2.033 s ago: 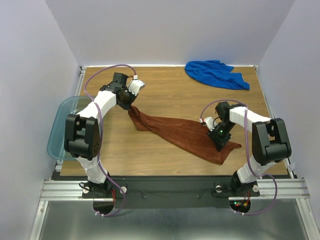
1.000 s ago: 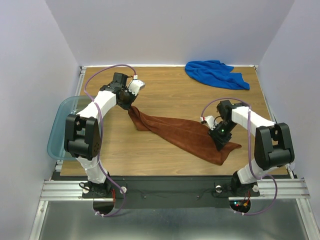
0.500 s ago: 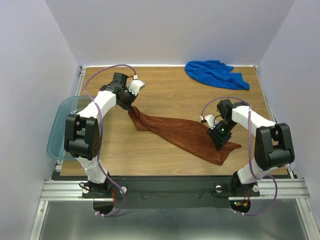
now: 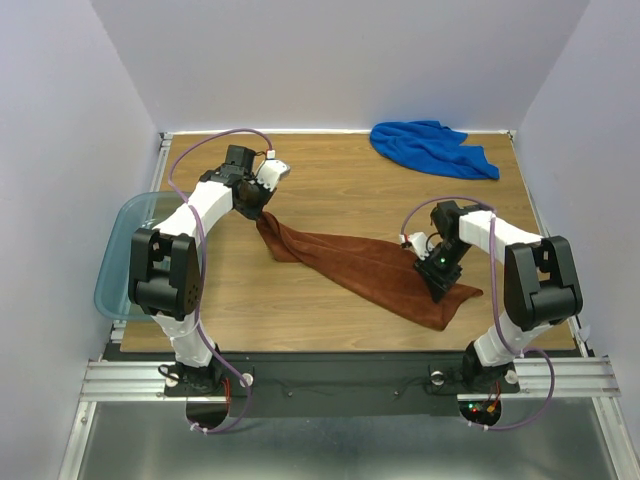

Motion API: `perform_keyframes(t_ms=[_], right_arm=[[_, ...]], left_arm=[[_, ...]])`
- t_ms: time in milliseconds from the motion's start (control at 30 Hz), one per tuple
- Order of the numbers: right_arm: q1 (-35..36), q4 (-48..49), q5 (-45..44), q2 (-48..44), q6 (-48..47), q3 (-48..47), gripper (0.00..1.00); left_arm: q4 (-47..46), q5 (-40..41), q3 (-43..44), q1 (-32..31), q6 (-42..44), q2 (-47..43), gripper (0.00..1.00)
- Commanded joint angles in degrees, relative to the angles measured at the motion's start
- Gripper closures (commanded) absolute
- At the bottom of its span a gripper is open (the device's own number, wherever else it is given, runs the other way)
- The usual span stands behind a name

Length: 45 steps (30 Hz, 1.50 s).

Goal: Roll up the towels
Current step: Flatten the towel

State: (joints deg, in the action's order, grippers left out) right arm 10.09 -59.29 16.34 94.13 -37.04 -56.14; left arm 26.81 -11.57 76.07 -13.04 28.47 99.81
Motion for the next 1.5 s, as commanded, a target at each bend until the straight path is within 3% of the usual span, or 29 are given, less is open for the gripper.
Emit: perform_keyframes(t_ms=[0, 233, 433, 533, 667, 900, 1067, 1100, 1300, 1467], right_arm=[[-0.24, -0.21, 1.5, -1.23, -0.14, 0.15, 0.68], [-0.16, -1.62, 2.38, -2.11, -0.76, 0.42, 0.76], [-0.16, -3.2, 3.0, -2.63, -1.37, -0.37, 0.92], [-0.24, -4.08, 2.21, -3.68, -1.46, -0.9, 0.93], [-0.16, -4.35, 1.33, -4.39, -1.64, -0.64, 0.81], [-0.24, -4.26, 1.5, -3.95, -1.63, -0.29, 0.79], [-0.24, -4.52, 2.12, -3.86, -1.81, -0.55, 1.0], [-0.24, -4.78, 2.12, -4.21, -1.72, -0.81, 1.0], [-1.03, -6.02, 4.05, -8.42, -1.55, -6.16, 1.0], [-6.29, -5.66, 4.4, -10.37, 0.12, -21.0, 1.0]], left_arm=[[-0.18, -0.64, -0.31, 0.21, 0.01, 0.56, 1.0], [-0.18, -0.82, 0.3, 0.21, -0.26, 1.09, 1.0], [0.09, -0.64, 0.39, 0.21, -0.17, 1.0, 1.0], [0.26, -0.64, 0.39, 0.2, -0.17, 0.83, 1.0], [0.44, -0.56, 0.66, 0.21, -0.34, 1.0, 1.0], [0.62, -0.73, 1.36, 0.21, -0.43, 1.18, 1.0], [0.88, -0.56, 1.27, 0.21, -0.26, 1.0, 1.0], [0.88, -0.56, 1.27, 0.21, -0.17, 0.83, 1.0], [2.89, -1.43, 2.85, 0.38, -0.43, 0.13, 1.0], [5.18, -2.84, 6.98, 1.61, 0.88, -2.77, 1.0]])
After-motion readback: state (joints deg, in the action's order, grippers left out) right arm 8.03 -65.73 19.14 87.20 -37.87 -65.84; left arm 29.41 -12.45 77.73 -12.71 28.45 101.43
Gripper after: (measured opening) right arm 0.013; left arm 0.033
